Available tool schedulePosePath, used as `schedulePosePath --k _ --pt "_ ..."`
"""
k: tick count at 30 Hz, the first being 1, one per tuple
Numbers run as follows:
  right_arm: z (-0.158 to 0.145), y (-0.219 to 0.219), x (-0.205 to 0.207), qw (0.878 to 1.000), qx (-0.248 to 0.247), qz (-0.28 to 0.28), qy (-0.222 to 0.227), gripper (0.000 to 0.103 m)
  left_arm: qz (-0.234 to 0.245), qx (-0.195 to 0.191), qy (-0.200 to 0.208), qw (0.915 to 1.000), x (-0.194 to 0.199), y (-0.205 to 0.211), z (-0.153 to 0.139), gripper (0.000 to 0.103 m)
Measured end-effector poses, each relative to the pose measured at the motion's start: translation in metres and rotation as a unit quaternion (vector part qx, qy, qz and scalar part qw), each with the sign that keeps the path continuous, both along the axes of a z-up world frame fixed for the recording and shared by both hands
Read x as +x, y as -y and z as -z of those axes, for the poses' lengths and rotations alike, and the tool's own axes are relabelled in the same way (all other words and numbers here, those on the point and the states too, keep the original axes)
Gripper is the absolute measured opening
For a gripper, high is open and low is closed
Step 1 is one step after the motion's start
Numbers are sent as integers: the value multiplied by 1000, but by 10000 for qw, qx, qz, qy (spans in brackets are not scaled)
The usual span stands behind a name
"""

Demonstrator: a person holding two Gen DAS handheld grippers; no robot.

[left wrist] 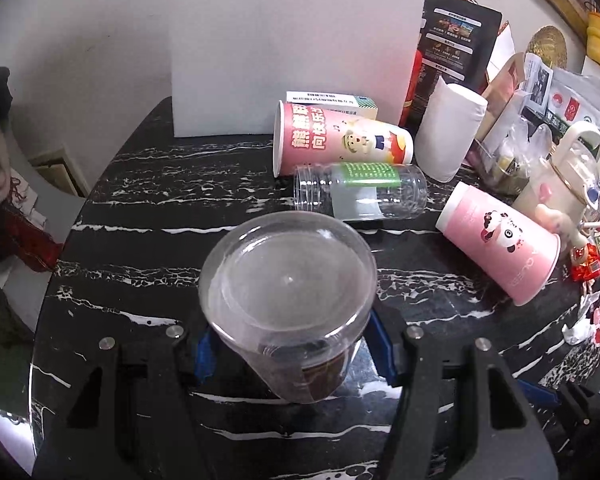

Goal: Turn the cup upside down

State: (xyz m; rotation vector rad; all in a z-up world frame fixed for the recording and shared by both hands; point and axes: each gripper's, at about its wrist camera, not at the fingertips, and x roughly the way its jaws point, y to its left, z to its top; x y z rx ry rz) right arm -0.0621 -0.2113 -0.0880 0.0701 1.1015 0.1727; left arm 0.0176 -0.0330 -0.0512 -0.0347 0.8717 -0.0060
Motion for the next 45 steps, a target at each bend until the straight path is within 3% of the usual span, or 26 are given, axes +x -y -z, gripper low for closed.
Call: schedulePosePath --k 11,18,23,38,45 --pt "-1 -2 -2 10000 13 -28 29 77 -92 94 -35 9999 0 2 -3 60" --pt "-3 -3 -3 10000 -18 -27 71 77 -174 185 74 9996 -4 1 -13 78" --pt "-7 -6 -5 9999 -4 -67 140 77 -212 149 72 9996 -8 -3 -21 78" --pt "-67 -29 -3 9929 -426 -373 1042 77 -240 206 667 9973 -55 -17 -93 80" --pt "-99 -43 -5 9869 -487 -507 1454 79 -341 443 813 9951 -80 -26 -124 84"
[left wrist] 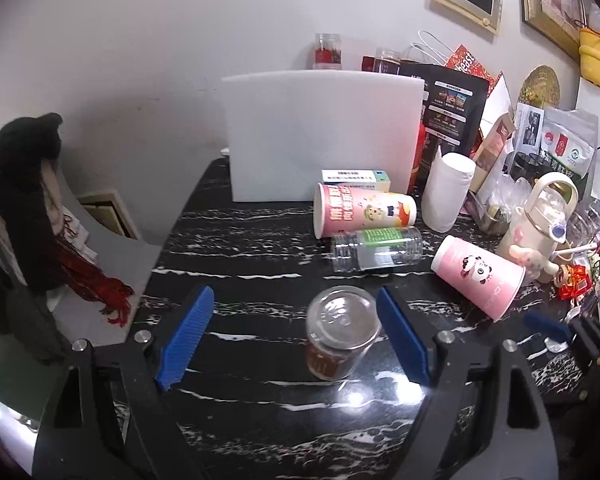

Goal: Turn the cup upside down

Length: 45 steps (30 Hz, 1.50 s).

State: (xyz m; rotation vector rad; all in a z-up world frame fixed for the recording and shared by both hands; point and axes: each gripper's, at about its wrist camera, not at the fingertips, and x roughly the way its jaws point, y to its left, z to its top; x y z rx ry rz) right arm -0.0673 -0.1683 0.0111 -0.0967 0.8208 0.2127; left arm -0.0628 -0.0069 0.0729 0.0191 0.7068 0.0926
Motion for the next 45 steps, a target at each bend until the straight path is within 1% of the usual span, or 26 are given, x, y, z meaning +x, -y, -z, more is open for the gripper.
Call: schedulePosePath --k 3,8,12,16,21,34,45 --pt "-11 -3 -2 9999 26 -10 116 79 -62 87 -16 9999 -11 -6 -10 85" --pt "-27 -8 -8 9995 125 -36 294 80 -80 -25 -95 9999 -24 -18 -18 86" --pt "-33 -15 -14 9993 139 -45 352 81 -112 79 -73 9999 -37 -23 -21 88" --pt "-31 -22 -22 9994 100 -48 330 81 -108 99 -137 9998 -45 -26 -17 89" --pt "-27 -23 -28 9995 170 -32 275 81 -138 94 -201 9997 -52 -29 -10 90" --pt "-22 -25 -35 9997 132 -45 188 81 -51 -64 -397 9992 -54 -29 10 90" --pt "-20 -27 -36 9998 105 -44 151 81 23 -107 -442 9990 -54 -25 14 90"
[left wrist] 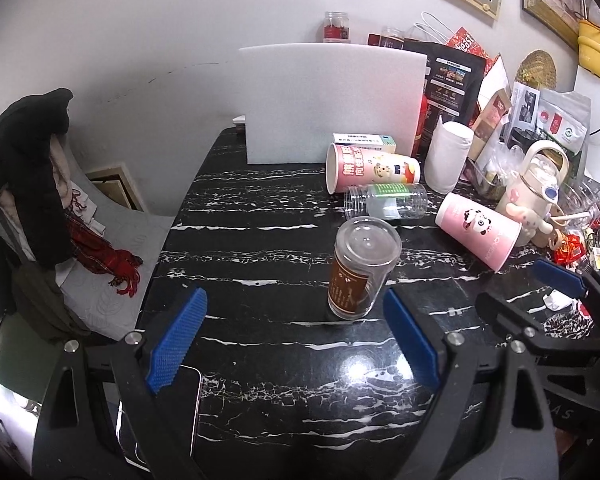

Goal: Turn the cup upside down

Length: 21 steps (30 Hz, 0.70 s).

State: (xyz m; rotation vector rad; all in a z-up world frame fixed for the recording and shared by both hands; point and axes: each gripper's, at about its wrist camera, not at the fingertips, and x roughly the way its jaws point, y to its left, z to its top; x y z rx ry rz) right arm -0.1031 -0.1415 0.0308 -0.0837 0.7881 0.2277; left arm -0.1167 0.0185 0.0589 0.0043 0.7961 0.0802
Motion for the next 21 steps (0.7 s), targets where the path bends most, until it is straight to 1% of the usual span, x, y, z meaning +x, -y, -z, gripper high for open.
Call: schedulePosePath --k 5,21 --pt "0 0 0 10000 -5 4 1 81 57 -58 -18 10000 0 0 0 90" --pt "1 2 -1 10000 -26 9 -24 81 57 -41 -59 10000 1 -1 1 90"
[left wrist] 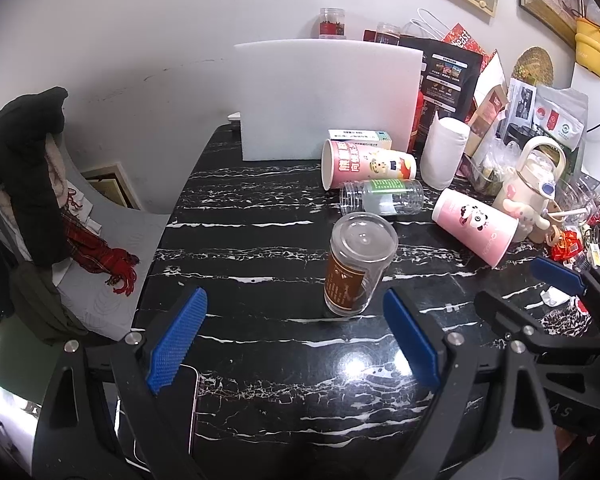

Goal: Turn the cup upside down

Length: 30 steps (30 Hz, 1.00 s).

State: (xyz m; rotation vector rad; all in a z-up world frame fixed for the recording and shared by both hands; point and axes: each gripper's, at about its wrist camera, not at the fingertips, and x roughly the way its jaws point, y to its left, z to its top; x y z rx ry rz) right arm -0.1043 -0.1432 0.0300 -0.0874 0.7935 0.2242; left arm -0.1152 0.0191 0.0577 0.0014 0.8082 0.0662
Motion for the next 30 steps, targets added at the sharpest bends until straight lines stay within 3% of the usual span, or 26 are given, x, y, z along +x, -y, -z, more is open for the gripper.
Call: schedulePosePath --k 30 --pt "4 0 1 10000 -44 6 -71 81 17 -18 -123 9999 -1 0 5 90"
